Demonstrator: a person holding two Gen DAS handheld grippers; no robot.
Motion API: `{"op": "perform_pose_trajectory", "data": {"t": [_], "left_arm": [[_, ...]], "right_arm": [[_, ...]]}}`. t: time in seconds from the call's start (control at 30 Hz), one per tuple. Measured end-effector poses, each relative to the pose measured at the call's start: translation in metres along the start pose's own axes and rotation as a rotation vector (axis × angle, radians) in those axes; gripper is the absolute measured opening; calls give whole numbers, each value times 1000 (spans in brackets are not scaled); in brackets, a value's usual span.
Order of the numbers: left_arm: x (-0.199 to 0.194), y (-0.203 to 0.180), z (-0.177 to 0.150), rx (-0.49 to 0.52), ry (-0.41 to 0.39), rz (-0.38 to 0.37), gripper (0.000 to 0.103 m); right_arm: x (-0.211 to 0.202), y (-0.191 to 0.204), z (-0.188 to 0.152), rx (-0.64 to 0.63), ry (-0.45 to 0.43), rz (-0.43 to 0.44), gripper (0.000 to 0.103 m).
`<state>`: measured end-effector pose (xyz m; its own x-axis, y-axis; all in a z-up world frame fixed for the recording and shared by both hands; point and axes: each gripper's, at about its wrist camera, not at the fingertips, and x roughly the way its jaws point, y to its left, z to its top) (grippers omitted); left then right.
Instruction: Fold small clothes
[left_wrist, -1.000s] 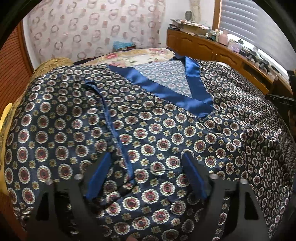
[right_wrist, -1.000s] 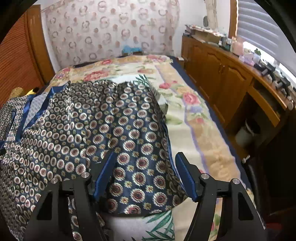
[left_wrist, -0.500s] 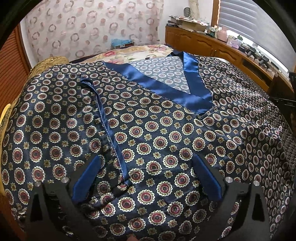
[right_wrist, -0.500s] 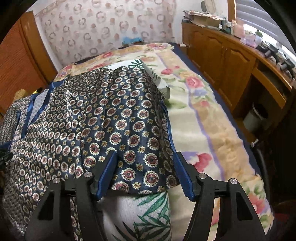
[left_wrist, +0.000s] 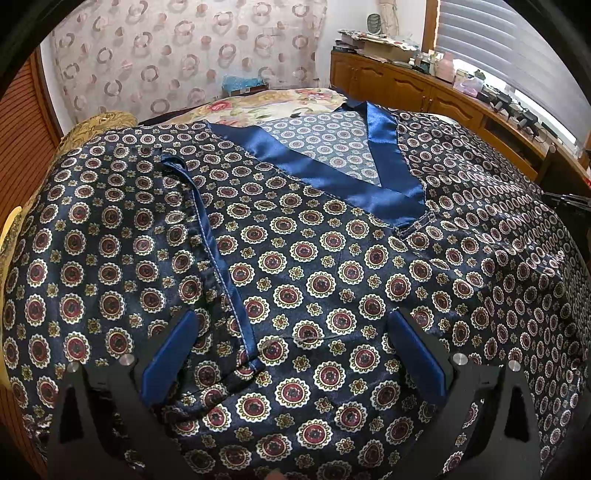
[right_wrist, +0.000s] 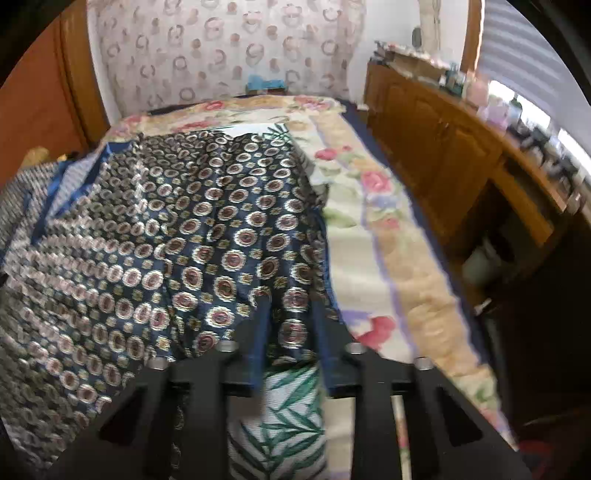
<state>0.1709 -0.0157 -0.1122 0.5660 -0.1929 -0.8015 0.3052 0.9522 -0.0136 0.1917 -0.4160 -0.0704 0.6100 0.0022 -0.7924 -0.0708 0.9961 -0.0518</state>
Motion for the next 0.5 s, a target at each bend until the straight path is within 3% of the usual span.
{"op": "perform_pose_trajectory", "data": {"t": [0.3, 0.5], "left_arm": [[-22, -2, 9, -20, -92, 23, 103], [-38, -3, 21, -50, -151, -8, 103]], "right_arm": [[-14, 12, 18, -28, -95, 22, 2], [-26, 43, 44, -69, -167, 109, 2]]}}
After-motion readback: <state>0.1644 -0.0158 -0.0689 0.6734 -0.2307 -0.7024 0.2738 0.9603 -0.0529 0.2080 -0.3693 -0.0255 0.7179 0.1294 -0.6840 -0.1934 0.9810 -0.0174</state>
